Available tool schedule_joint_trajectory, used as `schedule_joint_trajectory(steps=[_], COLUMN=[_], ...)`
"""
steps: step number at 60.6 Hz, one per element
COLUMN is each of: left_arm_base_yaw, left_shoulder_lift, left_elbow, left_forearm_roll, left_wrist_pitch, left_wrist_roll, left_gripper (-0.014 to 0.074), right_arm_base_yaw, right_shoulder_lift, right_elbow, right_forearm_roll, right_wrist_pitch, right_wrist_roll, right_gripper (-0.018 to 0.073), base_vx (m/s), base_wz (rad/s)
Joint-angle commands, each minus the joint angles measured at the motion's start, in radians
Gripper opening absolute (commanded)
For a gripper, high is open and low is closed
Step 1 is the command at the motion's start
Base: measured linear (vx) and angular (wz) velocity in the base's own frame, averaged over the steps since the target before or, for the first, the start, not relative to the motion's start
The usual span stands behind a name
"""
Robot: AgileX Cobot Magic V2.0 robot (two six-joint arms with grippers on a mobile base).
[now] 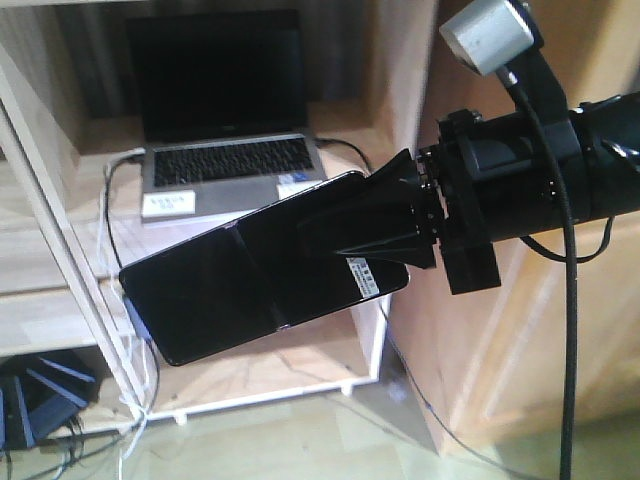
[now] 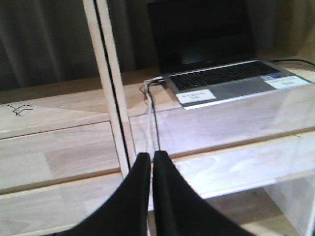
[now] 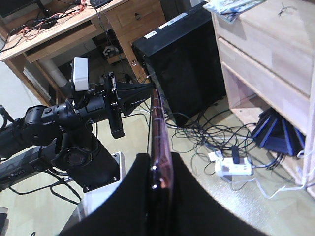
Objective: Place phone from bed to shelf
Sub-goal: 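Carry the phone in the right gripper toward the wooden shelf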
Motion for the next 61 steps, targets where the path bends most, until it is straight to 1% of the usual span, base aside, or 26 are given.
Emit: schedule_joint_trajectory(steps=[1,31,61], left_arm_base_yaw=[-0.004,-0.004,-0.004], left_shoulder_lift=[-0.013,-0.013,-0.013], left_elbow=[-0.021,-0.021,-0.021], left_forearm_roll=[-0.009,-0.009,-0.009], left_wrist_pitch=[-0.072,-0.072,-0.072], left_wrist_roll=[-0.006,-0.006,-0.006], left_gripper=[0.0001,0.0001,0.0001], right_arm_base_yaw=[0.0,0.0,0.0], right_shoulder_lift=[-0.032,-0.032,-0.032], right_elbow=[-0.027,-0.027,-0.027], right_forearm_roll=[0.092,0.092,0.092], right_wrist_pitch=[0.062,0.062,0.062], right_wrist_roll=[-0.005,-0.005,-0.005], right_gripper=[-0.0002,-0.0002,-0.0002], base_vx=[0.34,0.29,0.21], base_wz=[0.21,0.19,0.13])
